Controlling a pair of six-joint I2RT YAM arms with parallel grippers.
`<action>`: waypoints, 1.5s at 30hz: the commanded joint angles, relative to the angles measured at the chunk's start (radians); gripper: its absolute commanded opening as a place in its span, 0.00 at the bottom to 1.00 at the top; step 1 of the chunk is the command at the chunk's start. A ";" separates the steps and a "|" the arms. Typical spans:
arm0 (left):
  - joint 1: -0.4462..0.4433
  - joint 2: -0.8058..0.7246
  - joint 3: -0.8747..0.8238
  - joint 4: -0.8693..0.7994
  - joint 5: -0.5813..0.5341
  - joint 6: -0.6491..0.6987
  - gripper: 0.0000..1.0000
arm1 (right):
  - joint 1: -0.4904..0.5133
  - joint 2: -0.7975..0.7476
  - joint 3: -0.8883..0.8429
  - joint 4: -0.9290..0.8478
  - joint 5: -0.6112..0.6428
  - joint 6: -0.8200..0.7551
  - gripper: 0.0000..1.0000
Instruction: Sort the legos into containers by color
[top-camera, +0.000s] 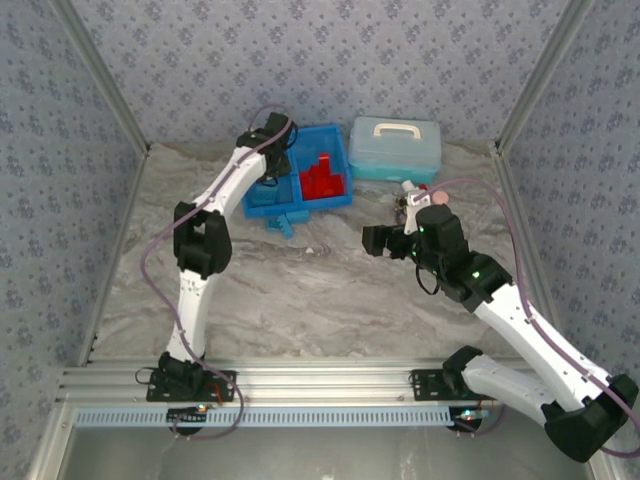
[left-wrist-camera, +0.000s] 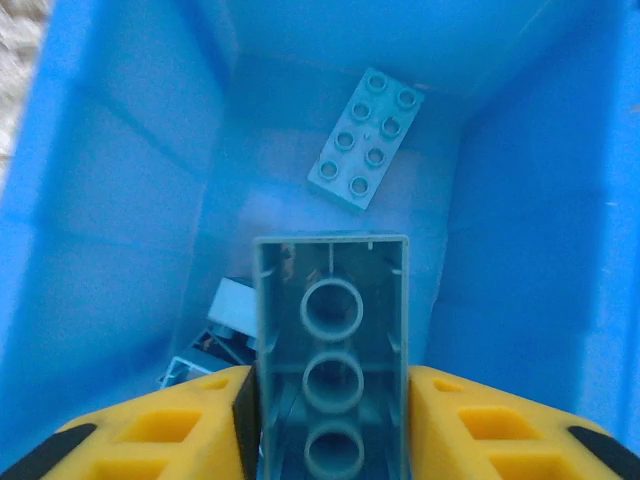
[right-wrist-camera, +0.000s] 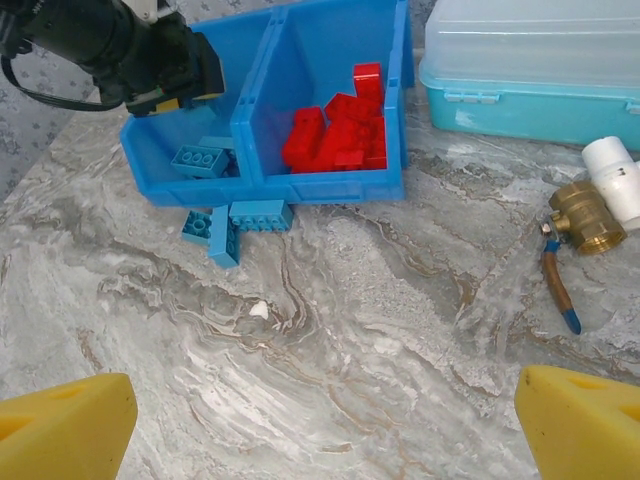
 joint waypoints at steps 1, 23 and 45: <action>0.024 0.019 0.075 -0.056 0.053 0.001 0.48 | -0.008 0.000 0.037 -0.021 0.004 -0.016 1.00; -0.224 -0.640 -0.812 0.280 -0.012 -0.233 0.56 | -0.008 0.029 0.029 0.013 -0.028 0.022 1.00; -0.222 -0.222 -0.718 0.307 -0.044 -0.256 0.42 | -0.010 0.011 0.035 -0.019 -0.008 0.006 1.00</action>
